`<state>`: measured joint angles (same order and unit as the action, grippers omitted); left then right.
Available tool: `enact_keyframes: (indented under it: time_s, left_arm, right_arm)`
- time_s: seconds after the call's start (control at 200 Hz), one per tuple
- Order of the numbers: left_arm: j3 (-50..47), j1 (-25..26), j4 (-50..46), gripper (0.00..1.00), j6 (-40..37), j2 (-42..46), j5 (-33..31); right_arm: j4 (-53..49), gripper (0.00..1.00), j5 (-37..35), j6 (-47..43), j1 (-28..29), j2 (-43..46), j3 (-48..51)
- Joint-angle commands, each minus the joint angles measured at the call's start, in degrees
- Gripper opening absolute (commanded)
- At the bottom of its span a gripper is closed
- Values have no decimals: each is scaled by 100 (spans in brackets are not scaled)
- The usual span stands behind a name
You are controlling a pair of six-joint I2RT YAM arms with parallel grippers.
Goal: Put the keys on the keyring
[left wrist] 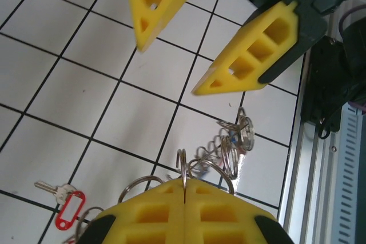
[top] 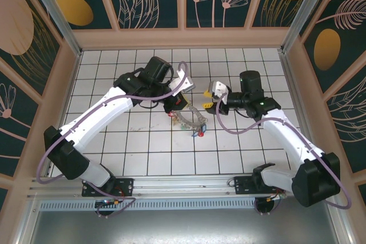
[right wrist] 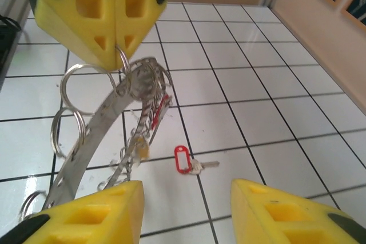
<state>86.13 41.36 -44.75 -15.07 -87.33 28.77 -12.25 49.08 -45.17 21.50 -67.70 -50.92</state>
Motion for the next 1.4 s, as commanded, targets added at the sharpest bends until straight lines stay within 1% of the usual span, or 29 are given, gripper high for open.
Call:
enact_keyframes:
  time_s: [0.0,0.075,0.165,0.215,0.531,0.651,0.761,0.811,0.851,1.011,1.106,1.261,1.396]
  left_arm:
    - [108,117,69,0,-590,64,139]
    - [156,144,13,0,-639,1,136]
    - [194,157,28,0,-659,-38,164]
    - [226,164,20,0,-655,-46,163]
    - [273,188,1,0,-707,-118,159]
    - [288,188,-2,0,-745,-130,164]
    - [276,196,-23,0,-779,-135,141]
    - [259,191,-26,0,-800,-146,137]
    - [256,193,-45,0,-819,-156,127]
    - [227,196,-102,0,-941,-131,71]
    - [134,197,-102,0,-1132,-59,37]
    - [40,196,-91,0,-1235,-22,-36]
    - [29,189,-116,0,-1308,-29,-79]
  right_arm:
    - [292,42,510,-262,127,-179,-295]
    - [-14,36,634,-569,213,-312,-473]
    - [-368,32,595,-899,377,-423,-623]
    - [-609,32,592,-1174,457,-461,-683]
    - [-941,31,339,-1402,767,-654,-921]
    - [-842,26,407,-1351,869,-724,-929]
    - [-814,26,419,-1296,953,-821,-993]
    - [-813,28,425,-1292,953,-856,-1017]
    - [-814,29,431,-1284,1073,-874,-1034]
    - [-863,32,432,-1338,1076,-833,-1074]
    - [-974,31,400,-1398,1017,-794,-1105]
    - [-1008,28,517,-1372,1021,-745,-1115]
    - [-1045,28,534,-1365,1017,-744,-1134]
